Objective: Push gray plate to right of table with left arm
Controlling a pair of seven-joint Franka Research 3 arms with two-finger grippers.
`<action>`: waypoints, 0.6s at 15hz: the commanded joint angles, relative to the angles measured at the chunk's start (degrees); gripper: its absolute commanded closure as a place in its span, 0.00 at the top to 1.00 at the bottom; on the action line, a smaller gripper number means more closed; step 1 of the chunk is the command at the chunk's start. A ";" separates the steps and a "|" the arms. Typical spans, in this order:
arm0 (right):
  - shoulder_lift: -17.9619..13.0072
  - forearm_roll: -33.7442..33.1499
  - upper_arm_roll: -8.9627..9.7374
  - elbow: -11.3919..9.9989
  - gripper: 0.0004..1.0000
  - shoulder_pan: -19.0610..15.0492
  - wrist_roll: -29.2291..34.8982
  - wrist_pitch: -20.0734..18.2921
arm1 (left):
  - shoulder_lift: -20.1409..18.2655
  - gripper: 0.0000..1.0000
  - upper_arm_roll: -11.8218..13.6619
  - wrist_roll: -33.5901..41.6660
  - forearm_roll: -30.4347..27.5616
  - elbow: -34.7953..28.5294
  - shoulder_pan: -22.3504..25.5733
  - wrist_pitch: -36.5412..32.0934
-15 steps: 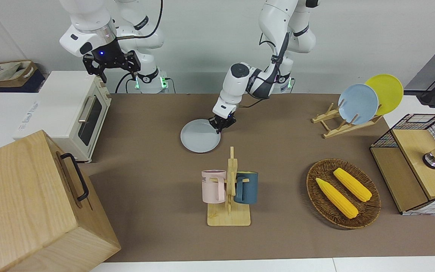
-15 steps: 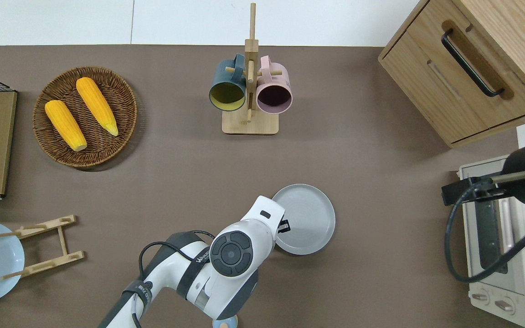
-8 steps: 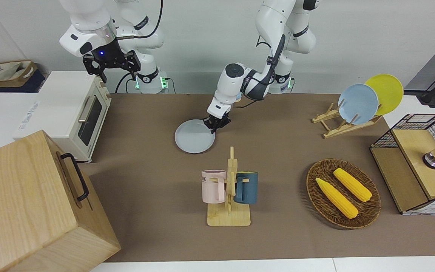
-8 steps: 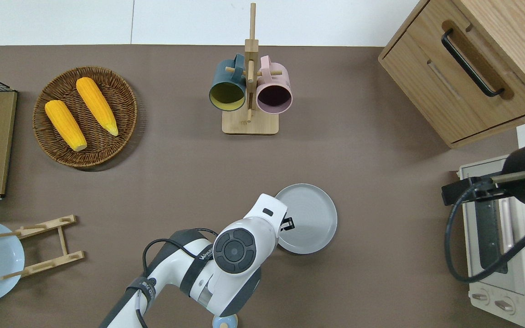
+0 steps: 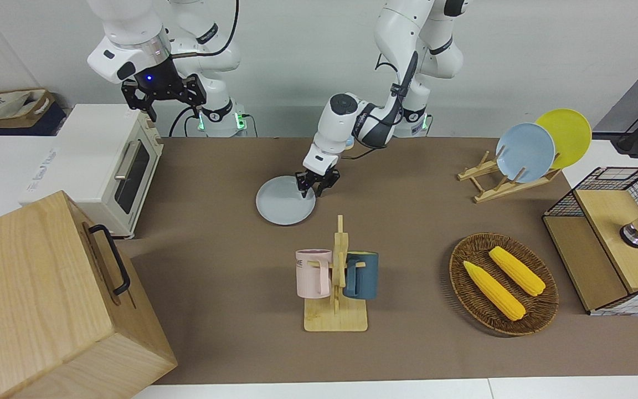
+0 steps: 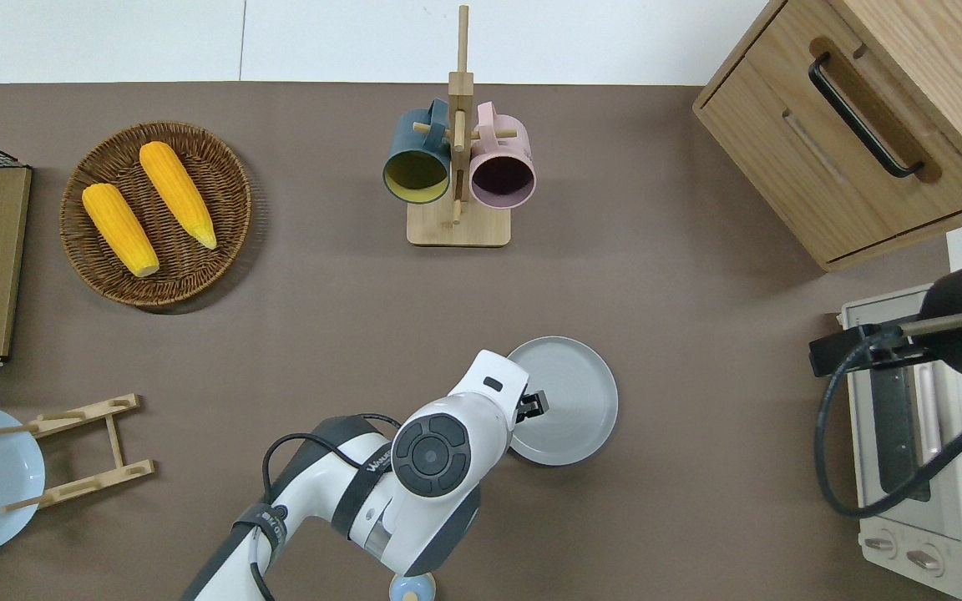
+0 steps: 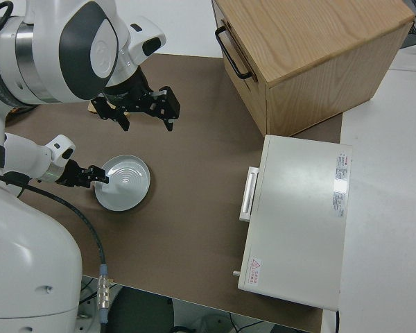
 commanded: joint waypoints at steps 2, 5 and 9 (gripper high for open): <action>-0.14 0.25 0.92 0.53 0.98 -1.15 0.66 -0.89 | 0.65 0.99 0.89 -0.31 1.89 0.91 -0.36 -0.56; -0.14 0.25 0.92 0.53 0.98 -1.07 0.75 -0.89 | 0.56 0.99 1.06 0.13 2.58 0.82 -0.27 -0.82; -0.14 0.25 0.92 0.53 0.98 -1.07 0.66 -0.89 | -0.23 0.99 1.32 0.22 2.94 0.74 0.17 -2.58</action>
